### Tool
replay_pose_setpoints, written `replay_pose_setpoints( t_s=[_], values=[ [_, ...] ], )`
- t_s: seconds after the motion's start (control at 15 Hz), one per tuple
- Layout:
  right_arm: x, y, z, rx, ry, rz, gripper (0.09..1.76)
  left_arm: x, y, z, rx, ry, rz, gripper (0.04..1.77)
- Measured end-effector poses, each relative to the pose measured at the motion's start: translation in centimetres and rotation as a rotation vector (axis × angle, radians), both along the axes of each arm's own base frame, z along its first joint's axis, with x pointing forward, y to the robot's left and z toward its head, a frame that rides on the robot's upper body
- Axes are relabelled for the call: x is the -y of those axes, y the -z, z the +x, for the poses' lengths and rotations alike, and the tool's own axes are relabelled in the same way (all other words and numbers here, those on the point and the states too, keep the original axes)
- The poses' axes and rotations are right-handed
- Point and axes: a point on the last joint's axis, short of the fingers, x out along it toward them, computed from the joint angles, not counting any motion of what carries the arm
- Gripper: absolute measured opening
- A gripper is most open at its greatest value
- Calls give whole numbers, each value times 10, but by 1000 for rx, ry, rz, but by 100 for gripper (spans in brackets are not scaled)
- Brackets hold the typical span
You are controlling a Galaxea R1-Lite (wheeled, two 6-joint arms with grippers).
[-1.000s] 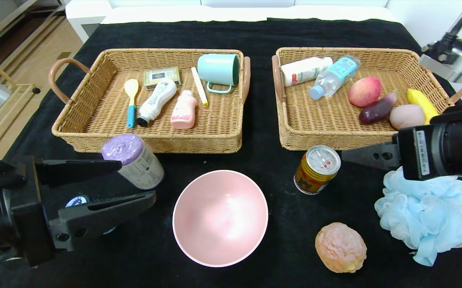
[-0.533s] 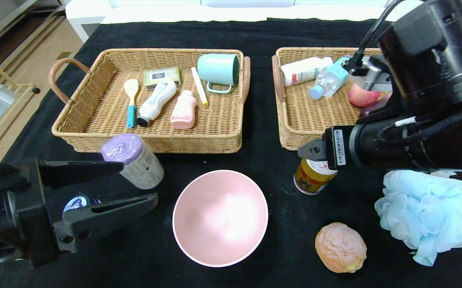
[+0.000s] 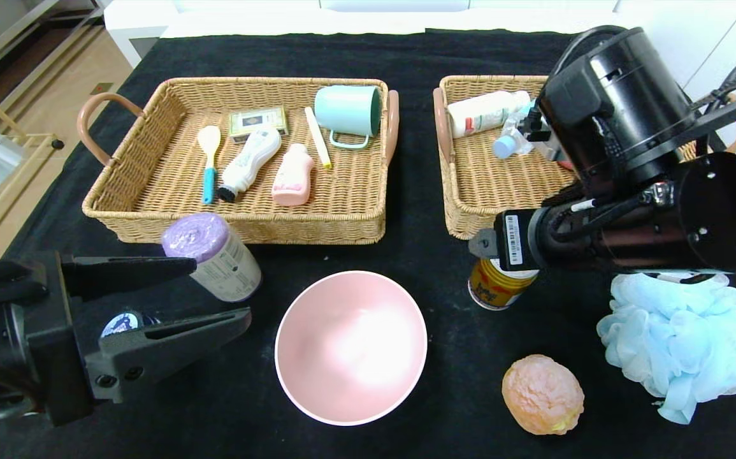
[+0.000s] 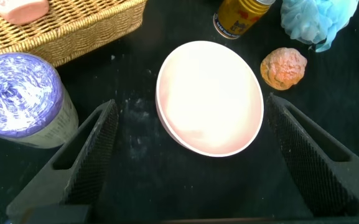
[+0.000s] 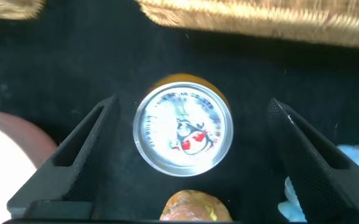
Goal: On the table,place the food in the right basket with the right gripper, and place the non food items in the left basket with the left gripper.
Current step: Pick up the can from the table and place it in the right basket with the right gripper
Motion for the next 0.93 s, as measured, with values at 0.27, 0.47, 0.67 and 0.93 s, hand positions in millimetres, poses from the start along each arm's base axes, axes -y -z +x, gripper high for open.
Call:
replay_pose_setpoints(
  t_s=[0.27,0.47,0.67,0.93],
  values=[
    [-2,10,9,-33,28,8,171,0,0,0,1,-3,1,172],
    [-5,13,14,-37,31,7,171,-1,0,0,2,-5,0,172],
    [-9,20,20,-53,41,-1,171,-1,0,0,4,-3,3,172],
    [-13,26,26,-65,52,-2,171,0,3,0,13,6,29,172]
  ],
)
